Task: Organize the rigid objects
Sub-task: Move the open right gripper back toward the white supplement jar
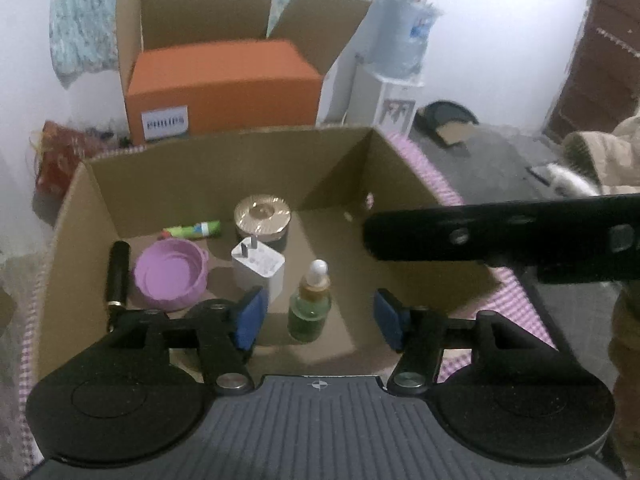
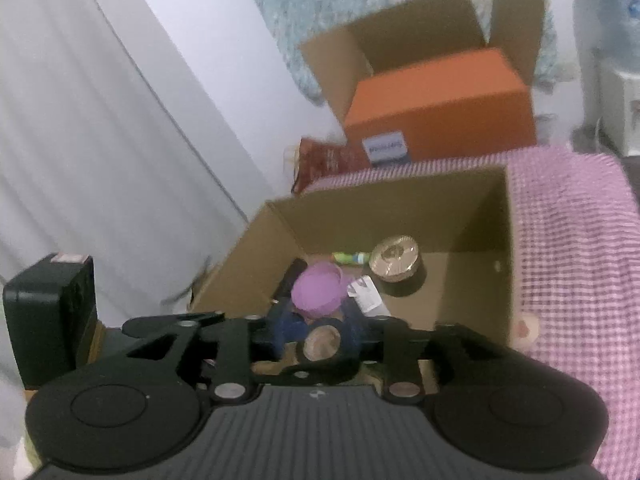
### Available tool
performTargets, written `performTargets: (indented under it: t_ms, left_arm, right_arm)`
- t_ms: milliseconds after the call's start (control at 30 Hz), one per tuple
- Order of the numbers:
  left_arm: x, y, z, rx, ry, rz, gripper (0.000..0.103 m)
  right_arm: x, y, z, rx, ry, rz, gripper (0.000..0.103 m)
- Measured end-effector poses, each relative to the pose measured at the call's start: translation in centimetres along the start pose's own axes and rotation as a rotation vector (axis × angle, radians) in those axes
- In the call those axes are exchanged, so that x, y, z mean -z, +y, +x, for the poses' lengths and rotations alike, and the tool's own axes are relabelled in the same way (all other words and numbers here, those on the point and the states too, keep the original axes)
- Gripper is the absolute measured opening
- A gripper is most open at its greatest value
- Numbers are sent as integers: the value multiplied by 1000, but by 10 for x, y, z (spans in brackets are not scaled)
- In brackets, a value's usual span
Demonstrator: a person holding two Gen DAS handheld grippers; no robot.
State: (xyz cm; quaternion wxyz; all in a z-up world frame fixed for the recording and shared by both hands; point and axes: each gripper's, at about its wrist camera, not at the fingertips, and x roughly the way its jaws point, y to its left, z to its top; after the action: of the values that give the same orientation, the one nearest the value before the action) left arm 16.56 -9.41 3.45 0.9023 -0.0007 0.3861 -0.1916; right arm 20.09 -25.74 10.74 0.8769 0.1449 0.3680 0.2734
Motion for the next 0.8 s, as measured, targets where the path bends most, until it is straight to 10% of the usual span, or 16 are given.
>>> performTargets:
  t_ms: [367,800]
  left_arm:
    - [46,0,-94,12,-107,3,75]
    - [82,35,-130,-86,-154,-44,81]
  right_arm:
    - [49,36,-93,62,-214,18,80]
    - [81,77,-82,42,-172,29,99]
